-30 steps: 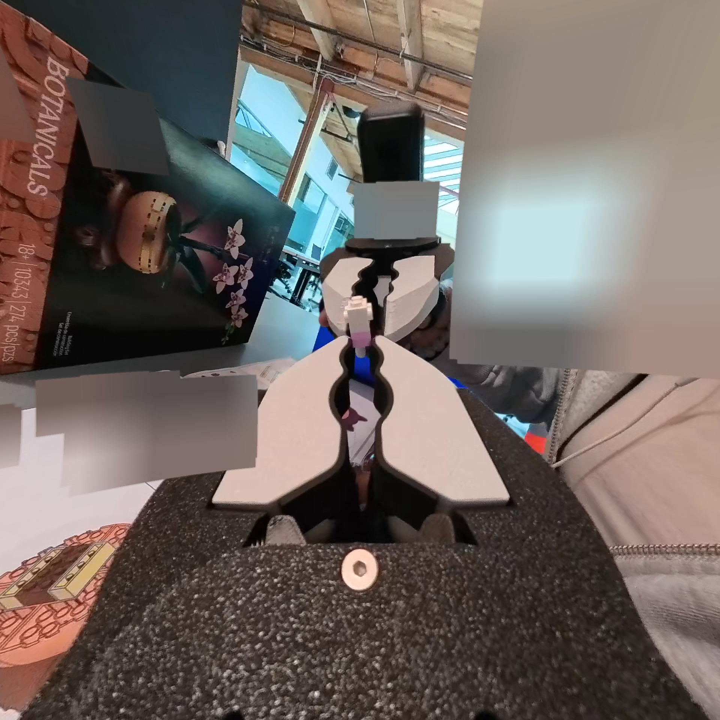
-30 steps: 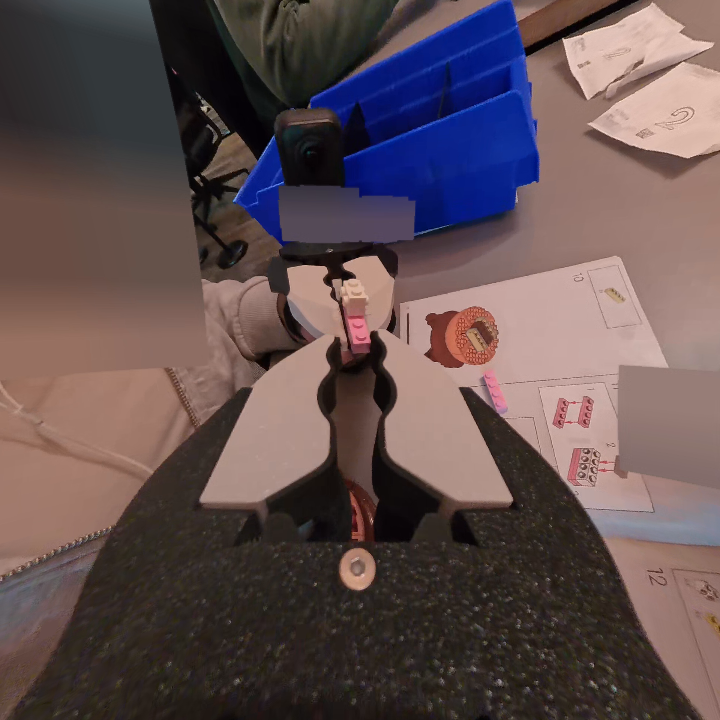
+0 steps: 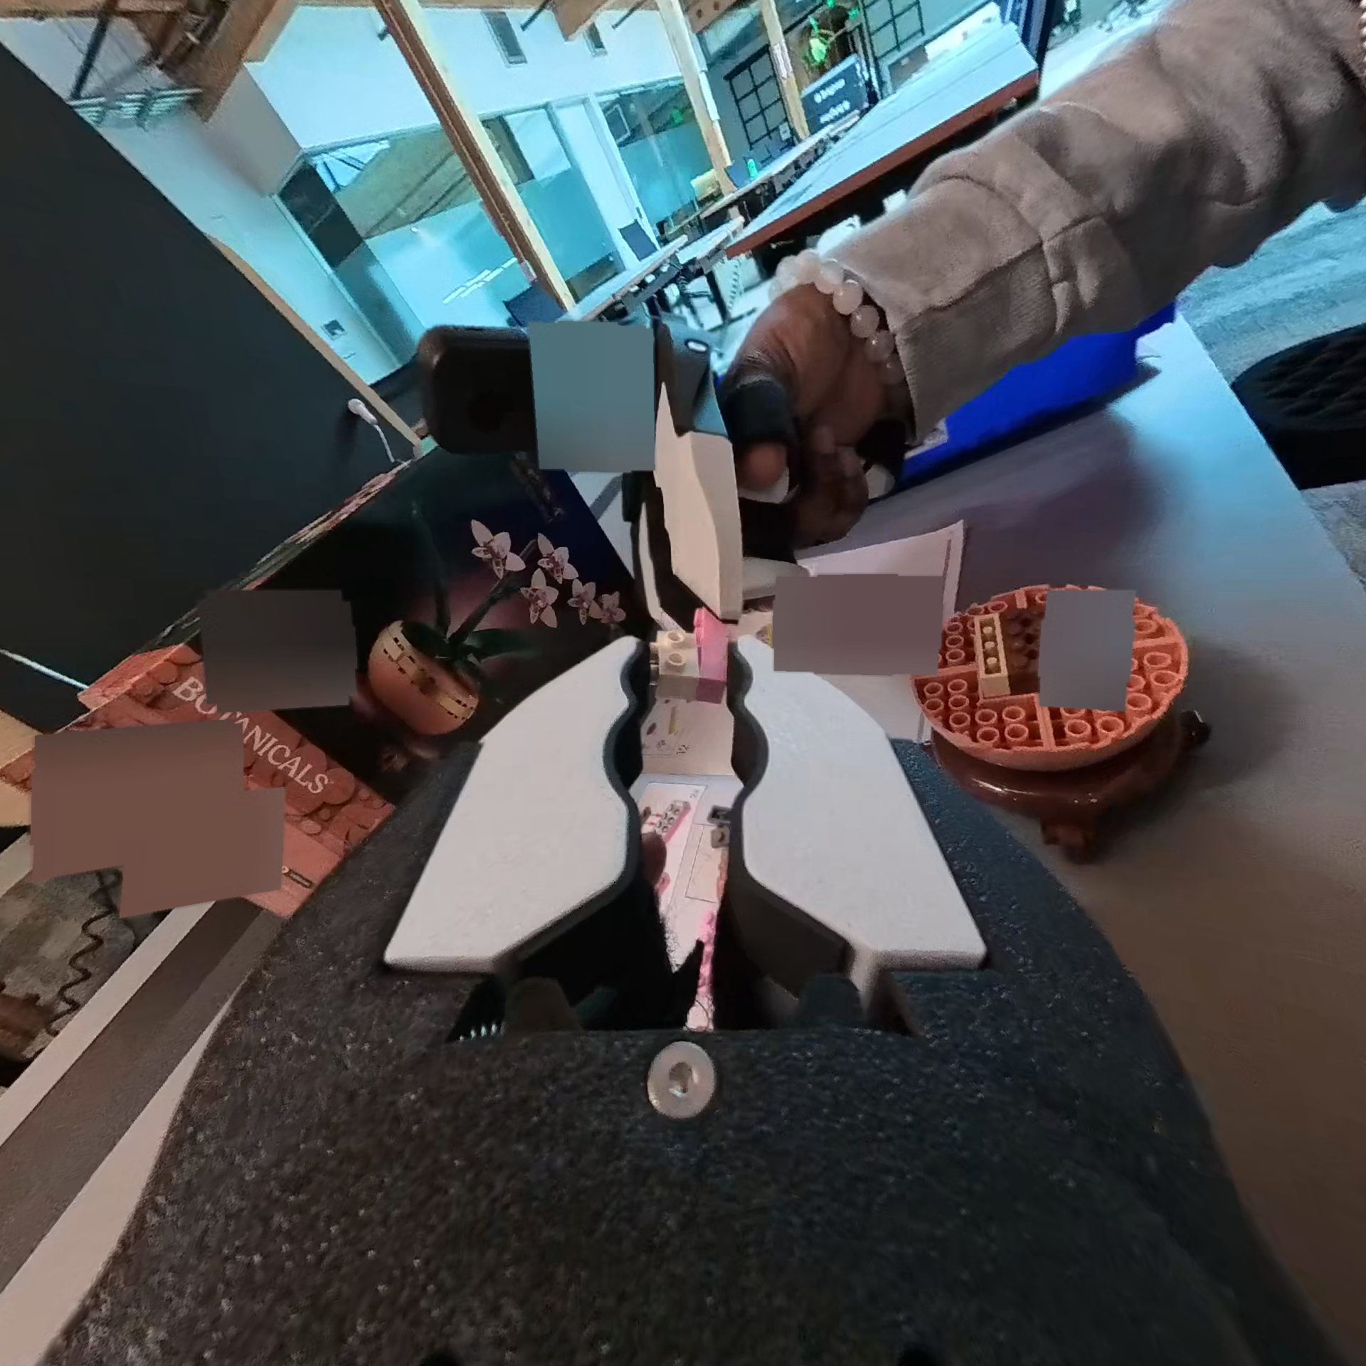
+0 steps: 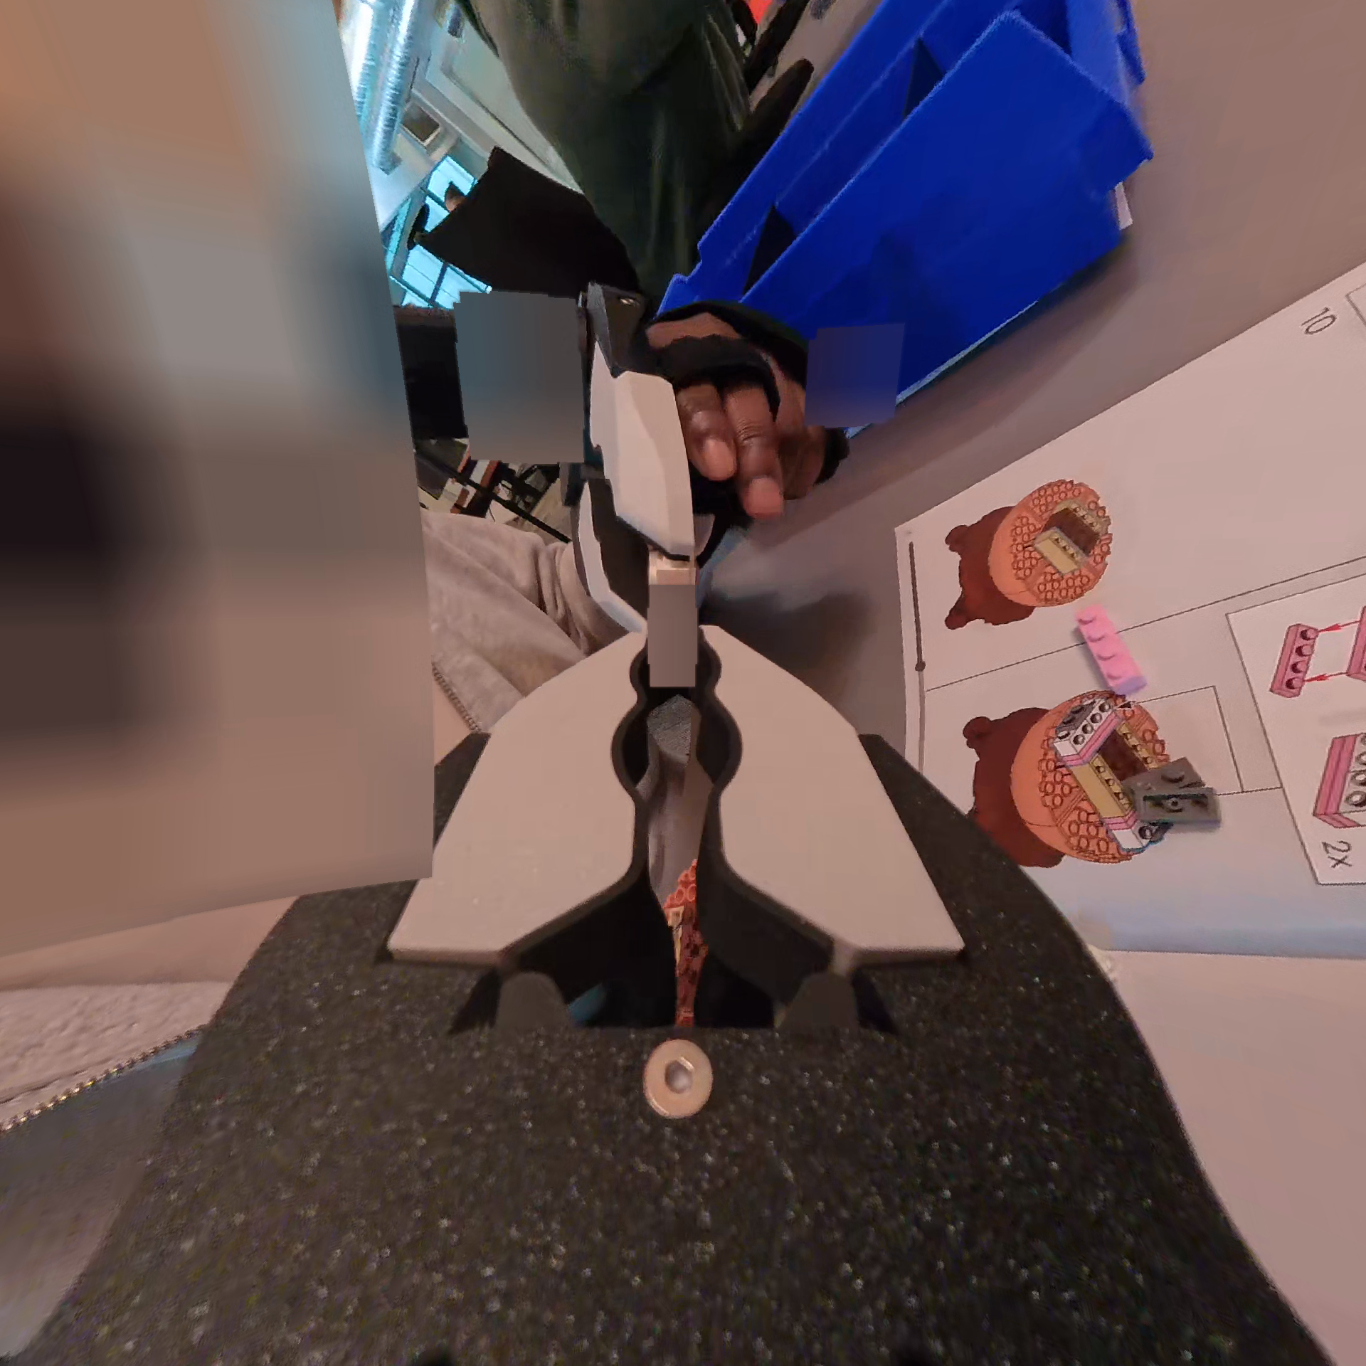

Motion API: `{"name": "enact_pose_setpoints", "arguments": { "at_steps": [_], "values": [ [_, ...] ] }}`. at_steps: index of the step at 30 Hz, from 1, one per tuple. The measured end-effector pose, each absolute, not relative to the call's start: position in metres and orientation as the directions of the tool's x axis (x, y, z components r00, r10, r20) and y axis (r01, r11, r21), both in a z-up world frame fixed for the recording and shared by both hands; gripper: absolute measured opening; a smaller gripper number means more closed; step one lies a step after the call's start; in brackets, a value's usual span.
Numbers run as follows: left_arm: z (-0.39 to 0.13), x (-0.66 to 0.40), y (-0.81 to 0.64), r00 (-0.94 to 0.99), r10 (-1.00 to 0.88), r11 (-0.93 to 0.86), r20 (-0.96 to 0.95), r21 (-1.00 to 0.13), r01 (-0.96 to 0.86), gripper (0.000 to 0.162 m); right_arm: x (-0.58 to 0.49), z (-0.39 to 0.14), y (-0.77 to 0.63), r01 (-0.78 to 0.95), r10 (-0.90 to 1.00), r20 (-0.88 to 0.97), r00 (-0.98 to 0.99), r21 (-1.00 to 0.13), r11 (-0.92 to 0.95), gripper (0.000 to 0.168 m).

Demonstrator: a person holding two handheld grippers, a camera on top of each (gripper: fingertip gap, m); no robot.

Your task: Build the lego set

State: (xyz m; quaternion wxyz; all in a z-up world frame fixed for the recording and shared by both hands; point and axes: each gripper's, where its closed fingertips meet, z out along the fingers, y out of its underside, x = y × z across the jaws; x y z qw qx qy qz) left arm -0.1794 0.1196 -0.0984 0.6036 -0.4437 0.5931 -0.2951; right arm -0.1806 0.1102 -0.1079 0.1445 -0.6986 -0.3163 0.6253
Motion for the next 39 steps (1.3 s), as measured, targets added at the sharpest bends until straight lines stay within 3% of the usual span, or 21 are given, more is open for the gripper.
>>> {"name": "enact_pose_setpoints", "arguments": {
  "at_steps": [9,17,21,24,26,29,39],
  "values": [
    [-0.099,-0.179,0.102,-0.054,-0.877,0.478,-0.478,-0.853,-0.207,0.019,-0.182,-0.107,0.093,0.330,0.592,-0.806,-0.025,-0.565,-0.756,0.007],
    [-0.100,-0.177,0.097,-0.070,-0.892,0.450,-0.446,-0.867,-0.215,0.018,-0.181,-0.108,0.089,0.308,0.590,-0.807,-0.033,-0.570,-0.762,0.007],
    [-0.091,-0.174,0.106,0.031,-0.872,0.468,-0.489,-0.850,-0.240,0.019,-0.176,-0.097,0.100,0.174,0.687,-0.726,-0.026,-0.680,-0.712,0.007],
    [-0.081,-0.180,0.118,0.179,-0.911,0.334,-0.372,-0.918,-0.211,0.028,-0.165,-0.088,0.110,0.074,0.836,-0.546,0.048,-0.833,-0.548,0.007],
    [-0.081,-0.181,0.116,0.182,-0.975,0.109,-0.128,-0.988,-0.109,0.030,-0.159,-0.086,0.112,0.076,0.918,-0.380,0.111,-0.918,-0.389,0.007],
    [-0.079,-0.175,0.107,0.088,-0.982,-0.163,0.167,-0.986,0.045,0.030,-0.160,-0.084,0.108,0.116,0.969,-0.207,0.134,-0.968,-0.222,0.007],
    [-0.084,-0.166,0.097,0.050,-0.992,-0.111,0.114,-0.992,0.060,0.007,-0.169,-0.088,0.098,0.203,0.985,-0.155,0.080,-0.965,-0.168,0.008]
  ]
}}
